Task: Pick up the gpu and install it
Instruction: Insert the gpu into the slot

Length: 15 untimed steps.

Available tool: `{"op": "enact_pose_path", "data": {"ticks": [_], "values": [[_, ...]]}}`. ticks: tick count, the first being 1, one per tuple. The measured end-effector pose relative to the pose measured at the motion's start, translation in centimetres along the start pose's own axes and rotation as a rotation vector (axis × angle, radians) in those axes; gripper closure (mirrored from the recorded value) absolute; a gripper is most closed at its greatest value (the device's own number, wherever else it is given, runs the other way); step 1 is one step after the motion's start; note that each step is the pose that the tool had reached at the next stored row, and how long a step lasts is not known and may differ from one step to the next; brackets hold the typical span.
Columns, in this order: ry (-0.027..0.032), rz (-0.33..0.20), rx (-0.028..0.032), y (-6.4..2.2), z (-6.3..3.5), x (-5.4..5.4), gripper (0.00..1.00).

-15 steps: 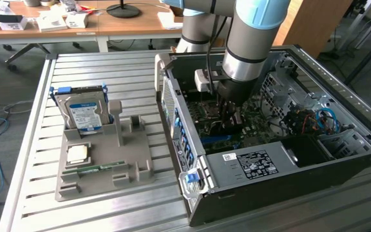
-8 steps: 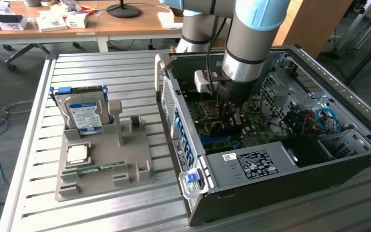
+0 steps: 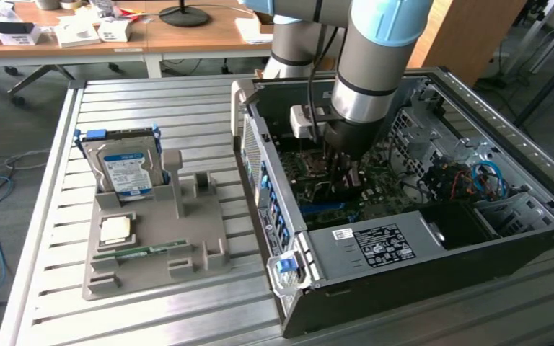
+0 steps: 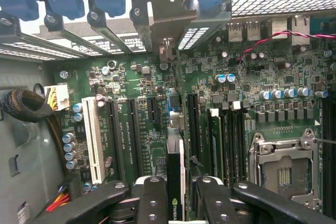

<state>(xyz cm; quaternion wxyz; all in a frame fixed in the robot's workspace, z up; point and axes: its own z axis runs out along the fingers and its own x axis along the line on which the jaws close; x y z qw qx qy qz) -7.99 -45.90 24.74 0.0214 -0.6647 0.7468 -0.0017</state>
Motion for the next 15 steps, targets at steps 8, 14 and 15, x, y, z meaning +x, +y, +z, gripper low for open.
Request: {"op": "enact_pose_path", "data": {"ticks": [8,14,15], "values": [[0.0001,0.0,0.0,0.01,0.06,0.0,0.74],[0.0002,0.0,0.0,0.0,0.06,0.0,0.74],[0.0002,0.0,0.0,0.01,0.06,0.0,0.74]]}}
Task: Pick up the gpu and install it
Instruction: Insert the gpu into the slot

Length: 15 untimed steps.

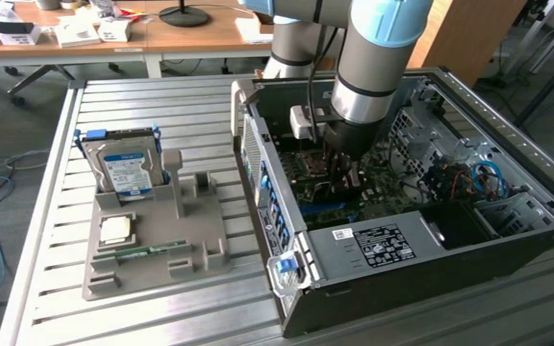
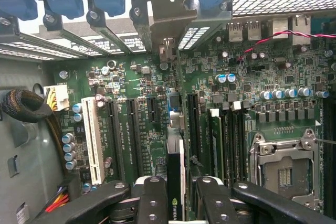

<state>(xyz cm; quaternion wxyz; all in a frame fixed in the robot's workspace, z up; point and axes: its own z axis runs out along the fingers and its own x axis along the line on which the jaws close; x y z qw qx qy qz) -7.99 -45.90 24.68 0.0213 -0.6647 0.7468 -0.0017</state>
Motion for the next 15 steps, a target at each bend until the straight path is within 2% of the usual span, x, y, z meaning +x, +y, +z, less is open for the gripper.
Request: {"op": "enact_pose_path", "data": {"ticks": [15], "values": [[0.0,0.0,0.0001,0.4,-0.01,0.05,0.74]]}}
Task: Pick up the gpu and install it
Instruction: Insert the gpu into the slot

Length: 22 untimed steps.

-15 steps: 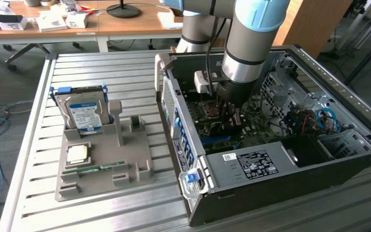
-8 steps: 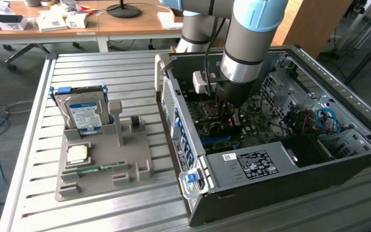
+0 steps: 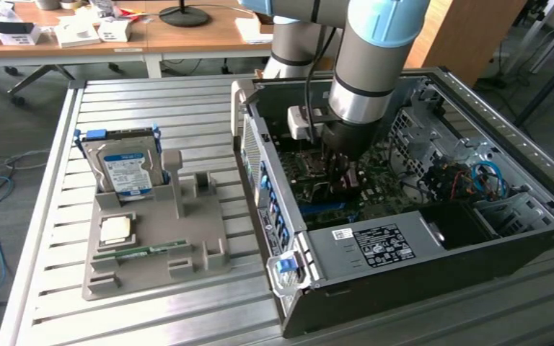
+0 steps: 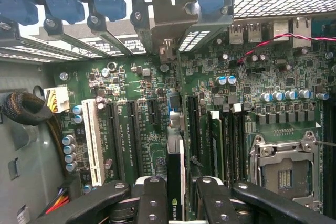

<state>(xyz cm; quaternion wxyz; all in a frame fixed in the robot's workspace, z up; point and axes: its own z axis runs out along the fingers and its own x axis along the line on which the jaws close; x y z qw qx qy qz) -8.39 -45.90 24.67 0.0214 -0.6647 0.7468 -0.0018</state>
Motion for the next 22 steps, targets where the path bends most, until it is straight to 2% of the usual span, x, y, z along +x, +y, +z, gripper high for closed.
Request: {"op": "enact_pose_path", "data": {"ticks": [12,22], "values": [[-0.0006,0.0,0.0015,0.02,0.0,0.0,0.74],[-0.0031,0.0,0.0117,0.1,-0.01,0.02,0.74]]}}
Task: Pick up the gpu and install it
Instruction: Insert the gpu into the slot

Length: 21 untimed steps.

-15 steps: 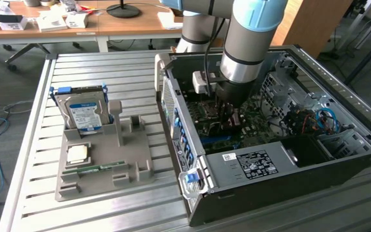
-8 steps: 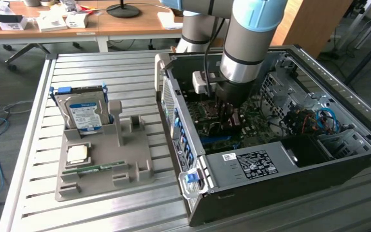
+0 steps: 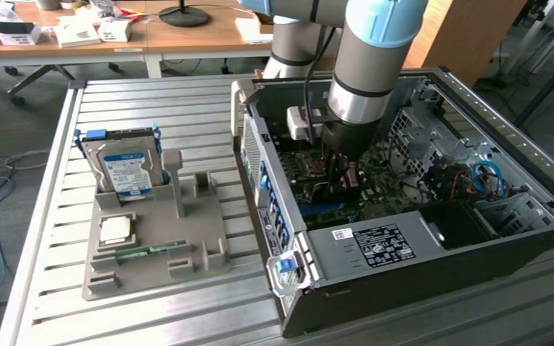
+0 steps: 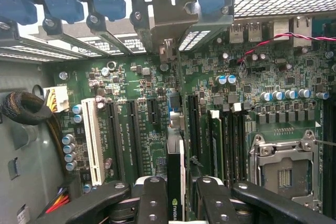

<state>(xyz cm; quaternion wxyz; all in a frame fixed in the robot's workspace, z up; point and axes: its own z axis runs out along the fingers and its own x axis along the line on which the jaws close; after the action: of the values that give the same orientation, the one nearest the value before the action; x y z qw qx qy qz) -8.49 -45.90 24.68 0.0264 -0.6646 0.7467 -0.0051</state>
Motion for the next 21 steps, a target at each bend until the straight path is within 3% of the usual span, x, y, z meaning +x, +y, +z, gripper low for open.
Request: {"op": "enact_pose_path", "data": {"ticks": [4,7,21], "values": [[-0.003,0.0,0.0086,0.13,0.0,0.01,0.74],[-0.0043,0.0,0.0118,0.18,0.0,0.02,0.74],[-0.0046,0.0,0.0121,0.19,-0.07,0.02,0.74]]}}
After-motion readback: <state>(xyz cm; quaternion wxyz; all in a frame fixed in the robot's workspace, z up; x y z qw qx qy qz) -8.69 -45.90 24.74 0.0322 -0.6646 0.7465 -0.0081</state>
